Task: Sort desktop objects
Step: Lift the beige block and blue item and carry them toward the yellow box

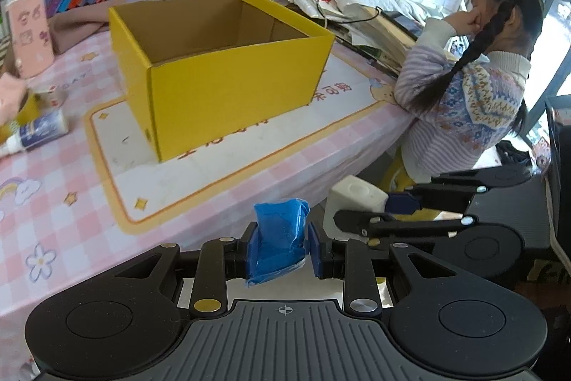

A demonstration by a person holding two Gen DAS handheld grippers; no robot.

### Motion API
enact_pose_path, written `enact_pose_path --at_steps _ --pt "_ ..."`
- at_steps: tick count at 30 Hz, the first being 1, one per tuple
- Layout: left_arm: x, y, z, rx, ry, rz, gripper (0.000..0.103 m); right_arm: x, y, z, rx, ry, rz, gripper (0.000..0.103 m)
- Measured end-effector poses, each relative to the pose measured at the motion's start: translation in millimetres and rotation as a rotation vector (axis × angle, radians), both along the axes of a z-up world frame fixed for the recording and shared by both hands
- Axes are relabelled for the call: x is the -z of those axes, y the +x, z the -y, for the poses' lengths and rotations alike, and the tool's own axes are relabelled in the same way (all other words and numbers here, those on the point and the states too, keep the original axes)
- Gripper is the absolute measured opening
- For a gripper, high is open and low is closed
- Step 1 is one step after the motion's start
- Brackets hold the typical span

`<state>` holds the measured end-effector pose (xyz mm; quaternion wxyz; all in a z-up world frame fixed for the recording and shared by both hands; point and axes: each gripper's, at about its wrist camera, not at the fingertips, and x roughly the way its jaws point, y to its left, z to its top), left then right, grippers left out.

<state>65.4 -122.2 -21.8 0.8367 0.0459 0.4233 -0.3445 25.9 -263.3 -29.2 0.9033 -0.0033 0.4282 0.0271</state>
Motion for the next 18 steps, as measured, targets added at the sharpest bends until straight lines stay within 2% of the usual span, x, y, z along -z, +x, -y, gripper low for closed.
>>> enact_pose_path --at_steps 7,13,18 --pt "-2.4 18.5 29.7 -0.002 -0.010 0.008 0.027 -2.0 18.9 34.4 0.013 0.003 0.009 0.023" --pt "-15.8 35.7 51.3 -0.035 -0.053 0.037 0.027 -9.6 34.2 61.5 0.007 0.003 0.041 0.023" --pt "-36.8 43.2 65.6 -0.065 -0.079 0.118 0.027 -26.3 52.0 82.4 -0.003 0.038 0.101 0.023"
